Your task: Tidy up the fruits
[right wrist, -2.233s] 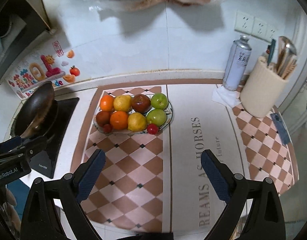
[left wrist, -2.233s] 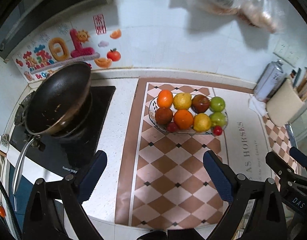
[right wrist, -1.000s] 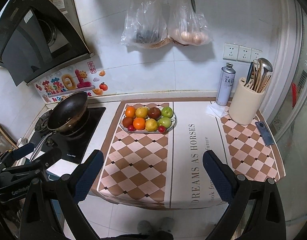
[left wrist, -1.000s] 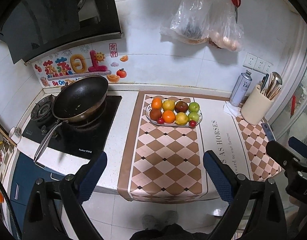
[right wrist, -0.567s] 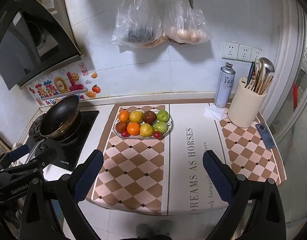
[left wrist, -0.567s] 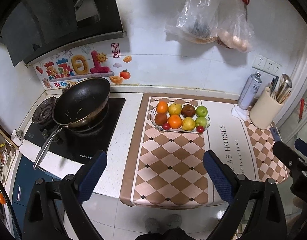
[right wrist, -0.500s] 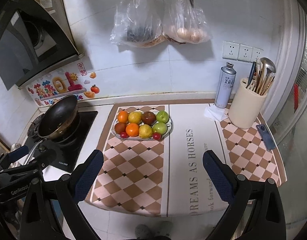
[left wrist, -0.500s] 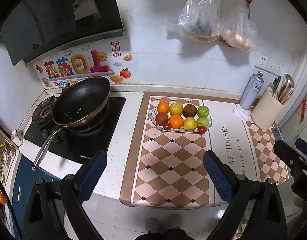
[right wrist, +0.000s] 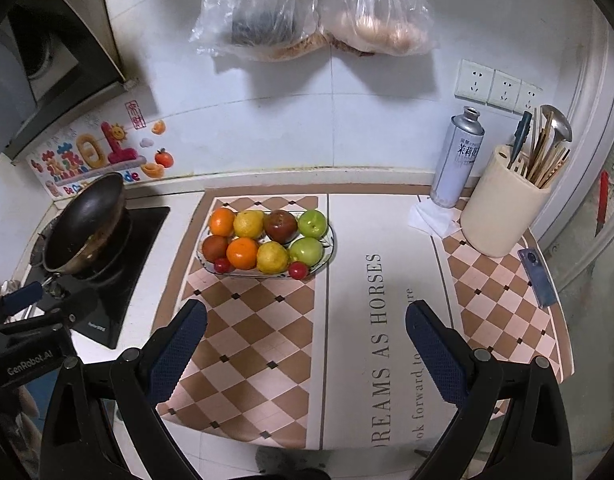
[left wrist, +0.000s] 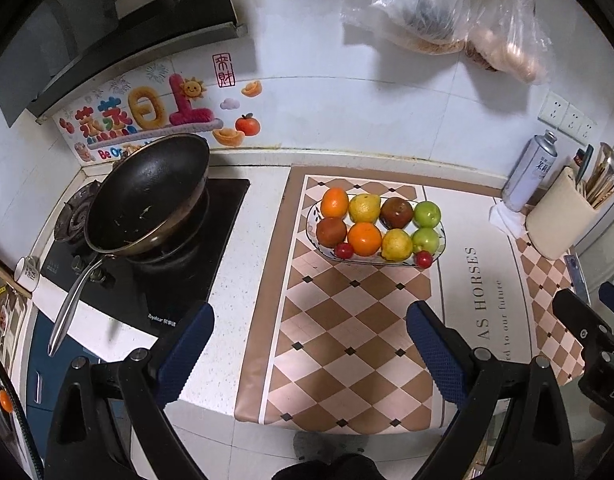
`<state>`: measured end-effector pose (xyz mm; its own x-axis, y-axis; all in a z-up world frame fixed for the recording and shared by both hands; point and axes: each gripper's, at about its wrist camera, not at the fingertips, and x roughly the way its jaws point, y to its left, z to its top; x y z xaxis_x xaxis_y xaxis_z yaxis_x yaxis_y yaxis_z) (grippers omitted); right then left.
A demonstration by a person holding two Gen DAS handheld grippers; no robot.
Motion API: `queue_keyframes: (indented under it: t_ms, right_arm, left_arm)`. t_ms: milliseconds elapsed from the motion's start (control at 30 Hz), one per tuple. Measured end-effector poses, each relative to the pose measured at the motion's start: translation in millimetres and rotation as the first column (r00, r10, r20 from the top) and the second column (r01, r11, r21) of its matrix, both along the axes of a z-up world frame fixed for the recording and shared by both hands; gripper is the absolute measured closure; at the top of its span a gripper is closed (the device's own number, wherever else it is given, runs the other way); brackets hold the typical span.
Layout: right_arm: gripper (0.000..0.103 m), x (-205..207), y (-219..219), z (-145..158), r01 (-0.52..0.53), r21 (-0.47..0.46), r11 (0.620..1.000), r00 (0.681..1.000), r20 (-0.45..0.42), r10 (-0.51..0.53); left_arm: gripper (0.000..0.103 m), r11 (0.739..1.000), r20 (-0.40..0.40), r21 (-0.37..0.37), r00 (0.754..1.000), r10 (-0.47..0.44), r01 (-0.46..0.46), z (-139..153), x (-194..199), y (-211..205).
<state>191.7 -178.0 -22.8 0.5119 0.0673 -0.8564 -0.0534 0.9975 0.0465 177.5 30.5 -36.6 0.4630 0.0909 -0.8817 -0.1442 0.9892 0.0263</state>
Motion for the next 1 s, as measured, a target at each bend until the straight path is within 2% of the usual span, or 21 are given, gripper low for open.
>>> queue_keyframes:
  t_ms: [333, 467, 567, 1000]
  right_arm:
    - [0.001, 14, 2, -14, 0.003, -0.007, 1.0, 1.0, -0.024, -0.003]
    - [0.001, 16, 3, -15, 0.0, -0.007, 1.0, 1.0, -0.025, 0.0]
    - [0.001, 18, 4, -14, -0.005, -0.009, 1.0, 1.0, -0.022, 0.005]
    - [0.001, 17, 6, -9, -0.01, -0.005, 1.0, 1.0, -0.023, 0.01]
  left_arm:
    - [0.005, 1.0, -0.002, 0.013, 1.0, -0.02, 0.02, -9, 14, -1]
    - [0.004, 0.999, -0.001, 0.019, 0.999, -0.033, 0.033, -10, 16, -1]
    - [0.001, 0.999, 0.005, 0.018, 0.999, -0.034, 0.034, -10, 16, 0]
    - [0.001, 1.0, 0.008, 0.009, 1.0, -0.025, 0.025, -2, 13, -2]
